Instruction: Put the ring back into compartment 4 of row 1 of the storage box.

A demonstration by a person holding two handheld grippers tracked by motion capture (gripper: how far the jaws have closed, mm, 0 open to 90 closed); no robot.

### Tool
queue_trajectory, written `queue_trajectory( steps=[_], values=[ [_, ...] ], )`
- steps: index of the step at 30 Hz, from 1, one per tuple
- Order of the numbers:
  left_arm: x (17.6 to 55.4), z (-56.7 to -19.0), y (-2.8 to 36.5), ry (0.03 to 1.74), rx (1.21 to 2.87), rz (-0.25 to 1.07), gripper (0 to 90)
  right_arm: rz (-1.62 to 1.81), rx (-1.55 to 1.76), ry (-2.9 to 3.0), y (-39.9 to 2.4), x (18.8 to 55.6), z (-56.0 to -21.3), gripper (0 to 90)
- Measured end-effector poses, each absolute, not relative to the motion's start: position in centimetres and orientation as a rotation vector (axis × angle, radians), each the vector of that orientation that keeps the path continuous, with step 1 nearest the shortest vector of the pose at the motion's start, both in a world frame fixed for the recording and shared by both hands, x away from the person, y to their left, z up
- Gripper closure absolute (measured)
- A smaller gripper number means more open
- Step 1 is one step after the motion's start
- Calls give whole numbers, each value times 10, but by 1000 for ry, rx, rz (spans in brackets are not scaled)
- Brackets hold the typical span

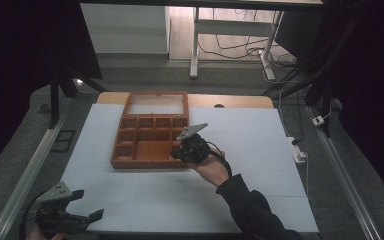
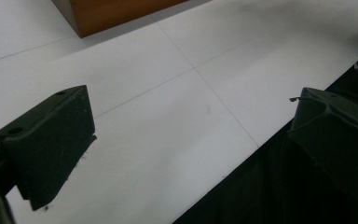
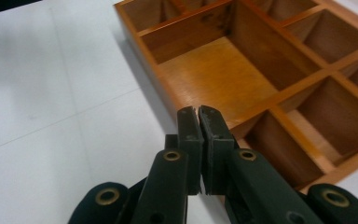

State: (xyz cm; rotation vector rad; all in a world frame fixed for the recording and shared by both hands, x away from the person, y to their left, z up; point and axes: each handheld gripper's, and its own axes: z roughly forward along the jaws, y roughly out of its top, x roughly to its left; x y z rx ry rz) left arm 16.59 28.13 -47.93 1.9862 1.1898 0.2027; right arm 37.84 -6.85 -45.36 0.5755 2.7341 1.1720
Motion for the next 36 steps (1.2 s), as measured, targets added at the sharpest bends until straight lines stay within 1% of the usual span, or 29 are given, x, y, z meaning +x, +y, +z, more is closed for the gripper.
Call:
queue_trajectory(
  steps=[15,36],
  values=[
    [166,-479,282,1189,1985,200,0,1171,645,2674,-75,409,-448,883],
    [166,-479,282,1194,1984,198,0,1164,754,2596,-72,450,-454,883]
  ],
)
